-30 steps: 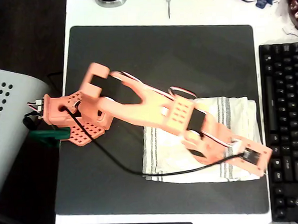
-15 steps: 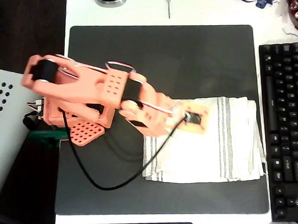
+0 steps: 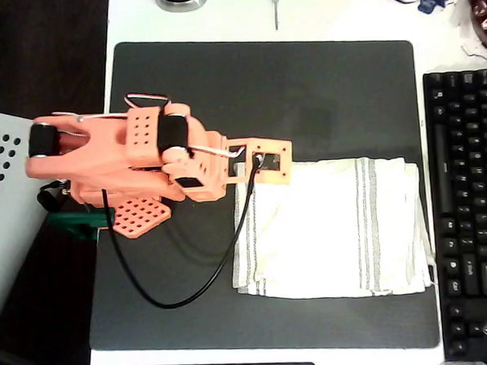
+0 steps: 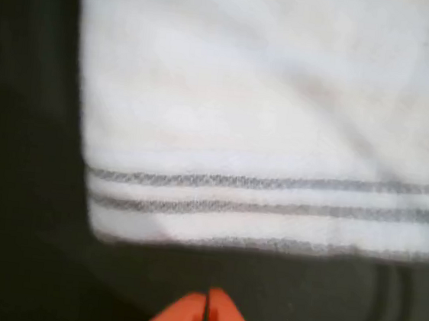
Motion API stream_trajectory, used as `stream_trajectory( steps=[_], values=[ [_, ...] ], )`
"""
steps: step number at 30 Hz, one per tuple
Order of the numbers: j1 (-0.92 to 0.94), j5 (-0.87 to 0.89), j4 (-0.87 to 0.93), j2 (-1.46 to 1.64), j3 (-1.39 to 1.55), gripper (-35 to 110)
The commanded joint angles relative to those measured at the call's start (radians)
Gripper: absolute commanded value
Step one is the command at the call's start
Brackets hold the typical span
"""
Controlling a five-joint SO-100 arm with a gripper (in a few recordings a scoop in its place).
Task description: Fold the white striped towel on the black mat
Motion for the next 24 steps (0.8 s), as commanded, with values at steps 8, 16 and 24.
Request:
stream_trajectory(
  steps=[8, 16, 24],
  values=[
    [0.011, -0.034, -0.107, 0.196, 0.241, 0],
    [0.014, -0.034, -0.112, 0.285, 0.305, 0],
    [0.0, -0.026, -0.074, 0.368, 0.305, 0]
  ],
)
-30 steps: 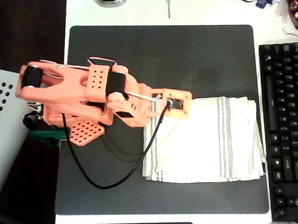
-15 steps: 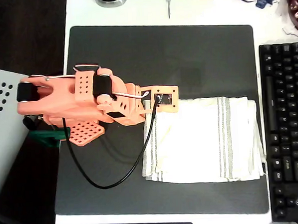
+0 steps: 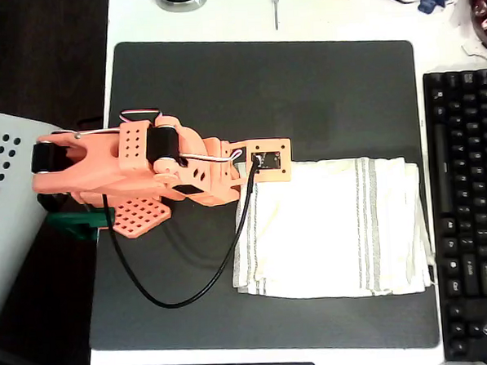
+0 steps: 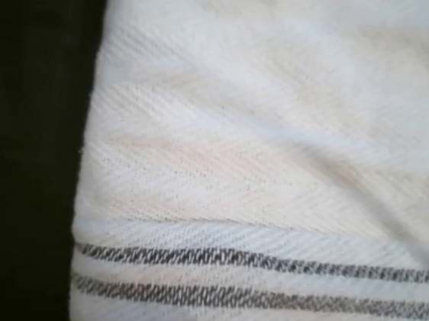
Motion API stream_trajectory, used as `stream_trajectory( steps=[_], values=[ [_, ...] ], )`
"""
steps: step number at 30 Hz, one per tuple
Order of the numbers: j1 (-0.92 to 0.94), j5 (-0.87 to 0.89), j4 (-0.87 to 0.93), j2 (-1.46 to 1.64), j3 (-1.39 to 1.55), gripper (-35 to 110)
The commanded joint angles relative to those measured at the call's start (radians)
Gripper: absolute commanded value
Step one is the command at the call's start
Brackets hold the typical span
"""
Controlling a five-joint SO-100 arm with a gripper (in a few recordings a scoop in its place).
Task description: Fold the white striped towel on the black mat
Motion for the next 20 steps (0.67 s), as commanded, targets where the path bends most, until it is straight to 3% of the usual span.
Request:
stream_trajectory(
  steps=[1, 20],
  values=[
    [-0.003, 0.0, 0.011, 0.031, 0.021, 0],
    [-0.014, 0.002, 0.012, 0.031, 0.021, 0]
  ],
)
